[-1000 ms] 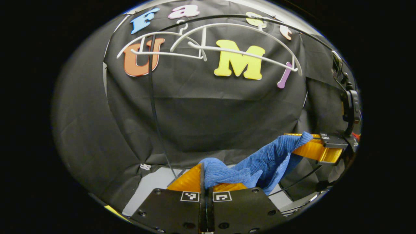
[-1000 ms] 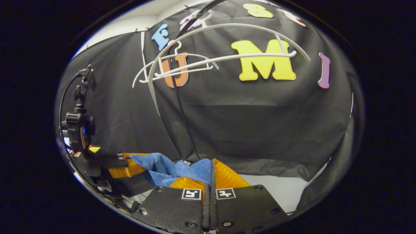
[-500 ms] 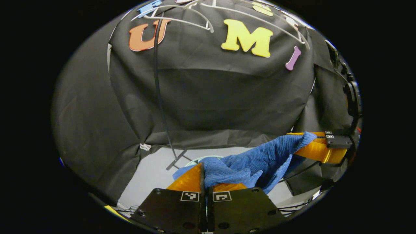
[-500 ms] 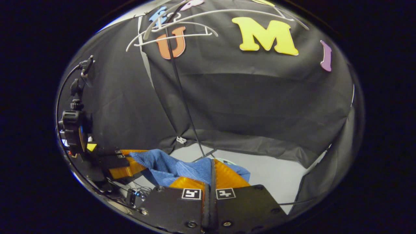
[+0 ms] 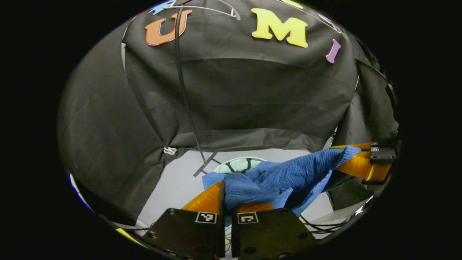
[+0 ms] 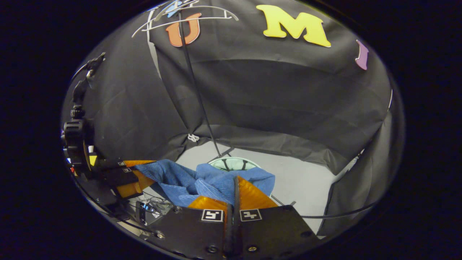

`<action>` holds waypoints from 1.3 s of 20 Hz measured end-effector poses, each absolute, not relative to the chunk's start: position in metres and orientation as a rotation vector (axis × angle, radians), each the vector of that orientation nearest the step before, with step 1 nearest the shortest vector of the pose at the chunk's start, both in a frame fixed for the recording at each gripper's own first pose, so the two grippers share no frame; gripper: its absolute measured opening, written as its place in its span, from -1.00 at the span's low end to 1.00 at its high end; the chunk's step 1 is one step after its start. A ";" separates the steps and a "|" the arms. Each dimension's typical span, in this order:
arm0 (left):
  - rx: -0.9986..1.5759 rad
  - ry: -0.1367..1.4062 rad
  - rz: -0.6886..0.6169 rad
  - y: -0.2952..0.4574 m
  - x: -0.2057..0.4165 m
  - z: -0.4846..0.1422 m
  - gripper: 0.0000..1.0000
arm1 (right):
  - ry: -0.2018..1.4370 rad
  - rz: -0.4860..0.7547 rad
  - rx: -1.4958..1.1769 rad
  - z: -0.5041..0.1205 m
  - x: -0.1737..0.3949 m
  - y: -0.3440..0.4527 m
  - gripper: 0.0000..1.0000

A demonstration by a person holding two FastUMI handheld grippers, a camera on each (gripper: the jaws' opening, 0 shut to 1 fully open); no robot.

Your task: Grasp the clothes on the hanger with both hands and then place them into the laundry hamper below.

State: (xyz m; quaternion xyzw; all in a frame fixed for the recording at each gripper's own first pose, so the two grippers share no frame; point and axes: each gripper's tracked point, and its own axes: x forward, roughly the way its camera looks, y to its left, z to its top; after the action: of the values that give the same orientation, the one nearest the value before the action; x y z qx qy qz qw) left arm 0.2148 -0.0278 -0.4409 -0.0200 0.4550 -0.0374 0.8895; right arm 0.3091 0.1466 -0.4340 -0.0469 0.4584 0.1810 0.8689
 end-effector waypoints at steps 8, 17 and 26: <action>-0.007 0.903 -0.039 -0.011 0.213 -0.432 1.00 | 0.886 0.335 -0.101 -0.423 0.309 0.136 0.98; 0.016 0.838 -0.004 0.003 0.212 -0.413 0.94 | 0.855 0.307 -0.073 -0.407 0.299 0.130 0.98; 0.026 0.824 -0.038 -0.007 0.197 -0.402 0.94 | 0.803 0.293 -0.053 -0.386 0.281 0.131 0.96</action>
State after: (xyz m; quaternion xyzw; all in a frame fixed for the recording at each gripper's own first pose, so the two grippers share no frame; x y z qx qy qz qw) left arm 0.1972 -0.0075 -0.4023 0.0124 0.4002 -0.0185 0.9162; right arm 0.2812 0.1307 -0.3859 -0.0259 0.3892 0.1420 0.9098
